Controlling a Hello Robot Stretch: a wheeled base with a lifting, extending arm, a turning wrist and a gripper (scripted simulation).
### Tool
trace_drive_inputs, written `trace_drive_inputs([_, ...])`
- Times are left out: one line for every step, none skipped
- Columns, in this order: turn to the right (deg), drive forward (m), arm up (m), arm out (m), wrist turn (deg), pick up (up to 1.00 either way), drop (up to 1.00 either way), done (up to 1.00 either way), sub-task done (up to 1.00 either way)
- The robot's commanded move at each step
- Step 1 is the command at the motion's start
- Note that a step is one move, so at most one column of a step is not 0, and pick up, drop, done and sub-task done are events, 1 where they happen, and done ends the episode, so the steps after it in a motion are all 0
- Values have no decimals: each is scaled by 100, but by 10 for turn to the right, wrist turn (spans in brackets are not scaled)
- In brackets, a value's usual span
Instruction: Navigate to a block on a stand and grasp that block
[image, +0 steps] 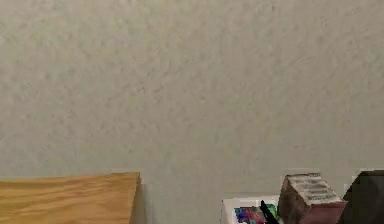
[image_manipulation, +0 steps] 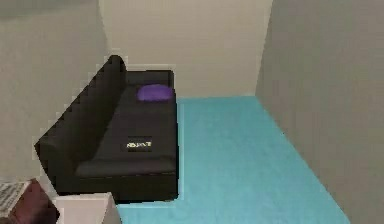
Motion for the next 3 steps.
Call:
trace_drive_inputs([-450, 0, 0, 0, 0, 0, 0, 0, 0])
trace_drive_inputs([-180, 0, 0, 0, 0, 0, 0, 0, 0])
trace_drive_inputs([0, 0, 50, 0, 0, 0, 0, 0, 0])
